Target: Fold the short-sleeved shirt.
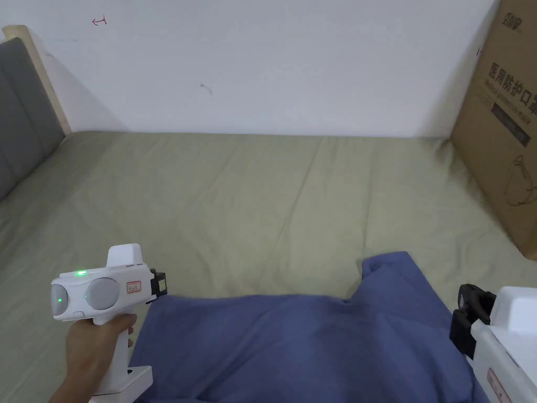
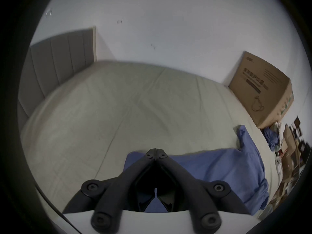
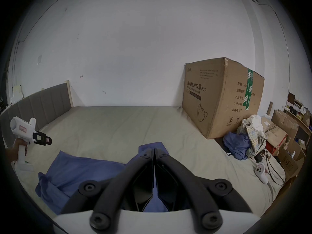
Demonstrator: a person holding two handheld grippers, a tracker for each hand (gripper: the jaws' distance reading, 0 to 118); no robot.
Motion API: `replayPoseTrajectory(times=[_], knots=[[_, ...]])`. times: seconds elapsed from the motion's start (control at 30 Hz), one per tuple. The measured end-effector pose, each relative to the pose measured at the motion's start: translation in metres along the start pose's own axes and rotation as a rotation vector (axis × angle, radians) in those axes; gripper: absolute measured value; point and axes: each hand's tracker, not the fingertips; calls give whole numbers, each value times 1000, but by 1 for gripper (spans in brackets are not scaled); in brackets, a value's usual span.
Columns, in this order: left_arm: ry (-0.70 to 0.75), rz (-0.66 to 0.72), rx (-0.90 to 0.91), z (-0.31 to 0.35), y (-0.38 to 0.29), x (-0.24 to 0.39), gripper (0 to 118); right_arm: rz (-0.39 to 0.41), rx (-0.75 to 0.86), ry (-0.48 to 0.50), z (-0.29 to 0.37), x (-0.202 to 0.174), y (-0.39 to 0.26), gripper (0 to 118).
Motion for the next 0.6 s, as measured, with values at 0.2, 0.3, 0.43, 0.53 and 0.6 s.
replayPoseTrajectory(times=[0.2, 0.3, 0.43, 0.53, 0.6], knots=[[64, 30, -160, -70, 7, -18, 82, -2, -35, -5, -33, 0, -8, 0], [83, -6, -234, -94, 0, -19, 86, 5, -59, -2, -48, 0, -12, 0], [118, -73, -292, -110, -15, -11, 68, -8, -90, -1, -68, 5, -18, 0], [118, -131, -206, -101, -18, 0, 30, -51, -147, 18, -88, 14, -21, 0], [57, -143, -184, -97, -20, 4, 3, -92, -194, 17, -110, 23, -24, 2]])
